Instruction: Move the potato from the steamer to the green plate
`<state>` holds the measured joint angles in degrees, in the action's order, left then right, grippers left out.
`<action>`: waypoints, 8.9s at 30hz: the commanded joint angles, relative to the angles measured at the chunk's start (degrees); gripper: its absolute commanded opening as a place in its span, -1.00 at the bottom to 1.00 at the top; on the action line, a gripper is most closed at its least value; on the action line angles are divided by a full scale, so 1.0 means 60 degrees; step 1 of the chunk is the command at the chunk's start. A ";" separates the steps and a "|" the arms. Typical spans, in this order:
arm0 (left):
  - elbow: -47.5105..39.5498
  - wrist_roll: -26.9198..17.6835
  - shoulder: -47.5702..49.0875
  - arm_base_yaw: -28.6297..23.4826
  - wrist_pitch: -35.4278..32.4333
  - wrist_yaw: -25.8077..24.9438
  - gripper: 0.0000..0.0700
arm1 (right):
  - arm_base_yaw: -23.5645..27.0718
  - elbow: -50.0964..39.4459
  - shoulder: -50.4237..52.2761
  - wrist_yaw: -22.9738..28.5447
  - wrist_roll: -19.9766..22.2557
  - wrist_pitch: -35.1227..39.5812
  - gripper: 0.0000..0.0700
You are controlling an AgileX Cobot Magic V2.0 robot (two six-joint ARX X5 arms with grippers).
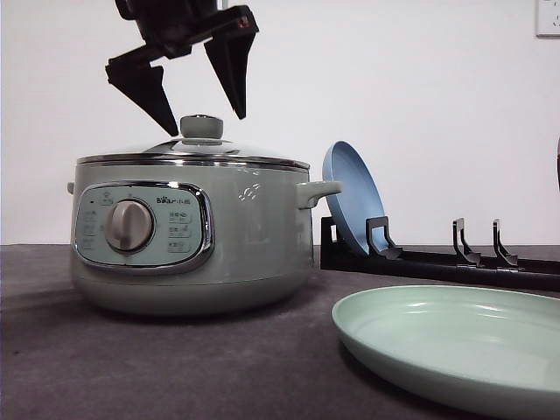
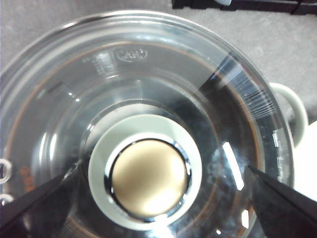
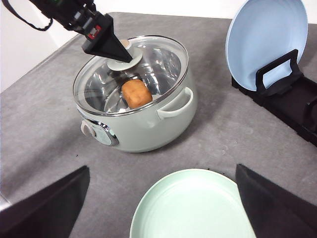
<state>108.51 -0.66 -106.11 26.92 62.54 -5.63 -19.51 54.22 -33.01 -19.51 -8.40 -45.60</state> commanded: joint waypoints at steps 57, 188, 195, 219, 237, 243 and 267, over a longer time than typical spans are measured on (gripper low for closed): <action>0.3373 -0.0282 -0.0193 -0.0181 0.1647 0.0707 -0.98 | -0.0040 0.0106 -0.0026 0.0004 -0.0058 0.0011 0.70; 0.3348 -0.0064 -0.0196 -0.4903 0.1878 0.0685 -0.97 | -0.2841 0.9974 -0.9078 0.2101 0.2805 -0.5876 -0.32; 0.3333 -0.0064 -0.0196 -0.4903 0.1854 0.0685 -0.97 | -0.2841 0.6481 -0.6247 0.2263 0.1868 -0.5251 -0.32; 0.3333 -0.0060 -0.0200 -0.4842 0.1784 0.0685 -0.97 | -0.2841 -0.3111 -0.4314 0.2546 -0.1247 0.2408 -0.32; 0.3333 -0.0056 -0.0200 -0.4787 0.1712 0.0685 -0.97 | -0.2841 -0.3421 -0.6140 0.2968 -0.1206 0.3877 -0.32; 0.3333 -0.0056 -0.0200 -0.4787 0.1712 0.0685 -0.97 | -0.2841 -0.3421 -0.6274 0.2976 -0.1220 0.3871 -0.32; 0.3333 -0.0031 -0.0200 -0.4783 0.1722 0.0685 -0.97 | -0.2845 -0.0622 -0.3990 0.3031 -0.1339 0.1156 0.87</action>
<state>126.28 -1.37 -107.53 -1.85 74.56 -1.43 -36.01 48.59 -57.55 -1.48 -16.72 -37.71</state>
